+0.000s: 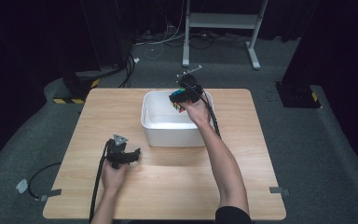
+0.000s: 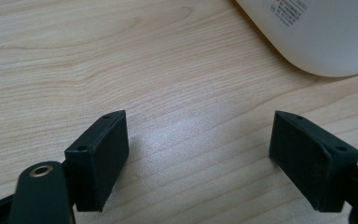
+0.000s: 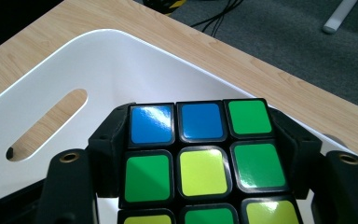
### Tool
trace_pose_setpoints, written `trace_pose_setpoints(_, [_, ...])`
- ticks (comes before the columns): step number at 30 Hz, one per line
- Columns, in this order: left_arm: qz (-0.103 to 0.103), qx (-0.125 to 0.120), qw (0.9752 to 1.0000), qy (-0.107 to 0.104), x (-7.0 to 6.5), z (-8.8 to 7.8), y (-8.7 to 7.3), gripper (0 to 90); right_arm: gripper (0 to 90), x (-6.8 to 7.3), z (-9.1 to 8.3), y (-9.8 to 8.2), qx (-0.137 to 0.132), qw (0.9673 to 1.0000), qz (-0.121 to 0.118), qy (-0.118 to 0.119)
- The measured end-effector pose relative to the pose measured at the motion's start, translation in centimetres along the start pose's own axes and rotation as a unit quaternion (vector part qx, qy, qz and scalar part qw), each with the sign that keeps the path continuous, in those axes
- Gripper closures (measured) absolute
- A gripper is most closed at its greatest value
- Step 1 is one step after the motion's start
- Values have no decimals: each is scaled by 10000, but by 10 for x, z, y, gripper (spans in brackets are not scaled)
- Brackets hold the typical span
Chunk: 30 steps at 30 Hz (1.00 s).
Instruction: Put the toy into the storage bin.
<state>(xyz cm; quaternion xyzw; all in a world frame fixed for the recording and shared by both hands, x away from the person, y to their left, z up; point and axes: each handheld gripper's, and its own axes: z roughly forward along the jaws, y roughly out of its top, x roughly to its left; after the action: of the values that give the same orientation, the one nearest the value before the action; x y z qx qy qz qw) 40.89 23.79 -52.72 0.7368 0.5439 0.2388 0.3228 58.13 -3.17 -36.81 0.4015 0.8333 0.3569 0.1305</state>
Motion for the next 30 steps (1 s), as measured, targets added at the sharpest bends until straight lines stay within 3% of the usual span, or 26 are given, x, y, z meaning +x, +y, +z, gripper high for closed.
trace_pose_setpoints(9, [3, 0, 10000, 3, 0, 0, 0, 198, 334, 5, 7, 1, 99, 9999, -24, 44])
trace_pose_setpoints(15, [8, 2, 10000, 0, 0, 0, 0, 198, 334, 7, 6, -1, 136, 9998, -165, 25])
trace_pose_setpoints(24, [3, 2, 10000, -2, 0, 0, 0, 198, 334, 5, 5, -4, 181, 9998, -70, 27])
trace_pose_setpoints(30, [1, 1, 10000, -9, 0, 0, 0, 198, 334, 7, 5, -5, 179, 9997, -156, 26])
